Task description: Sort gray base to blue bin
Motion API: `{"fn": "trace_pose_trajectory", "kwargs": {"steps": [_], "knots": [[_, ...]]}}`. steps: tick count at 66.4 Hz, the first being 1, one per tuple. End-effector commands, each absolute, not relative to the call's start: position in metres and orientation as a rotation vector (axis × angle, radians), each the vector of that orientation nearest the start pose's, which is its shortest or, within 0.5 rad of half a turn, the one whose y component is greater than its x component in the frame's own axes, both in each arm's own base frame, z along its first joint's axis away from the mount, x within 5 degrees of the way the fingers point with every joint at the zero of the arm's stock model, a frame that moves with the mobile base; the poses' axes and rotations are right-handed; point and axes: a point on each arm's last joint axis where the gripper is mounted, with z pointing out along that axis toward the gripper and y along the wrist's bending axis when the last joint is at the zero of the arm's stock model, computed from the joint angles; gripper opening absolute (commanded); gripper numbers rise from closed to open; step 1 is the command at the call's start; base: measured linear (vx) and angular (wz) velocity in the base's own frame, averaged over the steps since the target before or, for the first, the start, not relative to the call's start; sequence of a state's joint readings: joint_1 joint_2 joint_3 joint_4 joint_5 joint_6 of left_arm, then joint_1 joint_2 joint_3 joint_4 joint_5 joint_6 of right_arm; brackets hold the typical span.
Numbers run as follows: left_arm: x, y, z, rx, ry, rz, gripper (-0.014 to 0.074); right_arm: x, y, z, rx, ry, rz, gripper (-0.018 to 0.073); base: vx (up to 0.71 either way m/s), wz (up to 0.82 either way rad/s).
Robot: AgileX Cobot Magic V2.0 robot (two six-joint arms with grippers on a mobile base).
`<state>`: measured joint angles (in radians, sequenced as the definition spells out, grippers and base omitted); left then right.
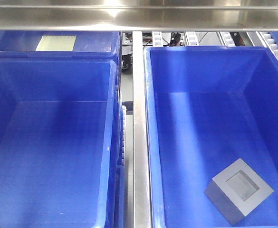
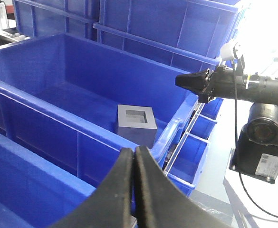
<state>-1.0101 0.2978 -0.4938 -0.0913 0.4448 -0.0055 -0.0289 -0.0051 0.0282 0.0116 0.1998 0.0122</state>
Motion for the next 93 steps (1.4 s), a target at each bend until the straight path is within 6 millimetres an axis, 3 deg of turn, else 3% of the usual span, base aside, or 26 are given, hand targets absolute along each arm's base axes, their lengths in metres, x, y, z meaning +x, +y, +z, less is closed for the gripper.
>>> {"fn": "trace_pose_trajectory", "kwargs": {"steps": [1, 23, 39, 58, 77, 93], "knots": [[0.032, -0.059, 0.332, 0.789, 1.534, -0.871, -0.0006, 0.058, -0.002, 0.189, 0.032, 1.676, -0.018, -0.0005, 0.0, 0.0], [0.036, -0.056, 0.332, 0.746, 1.543, -0.808, -0.0006, 0.058, -0.002, 0.189, 0.032, 1.676, -0.018, -0.0005, 0.0, 0.0], [0.048, -0.038, 0.334, 0.542, 1.556, -0.512, -0.0006, 0.058, -0.002, 0.189, 0.032, 1.676, -0.018, -0.0005, 0.0, 0.0], [0.025, -0.005, 0.341, 0.226, 1.441, -0.158, -0.0006, 0.058, -0.002, 0.189, 0.032, 1.676, -0.018, -0.0005, 0.0, 0.0], [0.011, 0.002, 0.342, 0.05, 1.388, 0.068, -0.0006, 0.058, -0.002, 0.189, 0.032, 1.676, -0.018, -0.0005, 0.0, 0.0], [0.031, 0.003, 0.308, 0.02, 1.42, 0.109, -0.0006, 0.058, -0.002, 0.189, 0.032, 1.676, -0.018, -0.0005, 0.0, 0.0]]}}
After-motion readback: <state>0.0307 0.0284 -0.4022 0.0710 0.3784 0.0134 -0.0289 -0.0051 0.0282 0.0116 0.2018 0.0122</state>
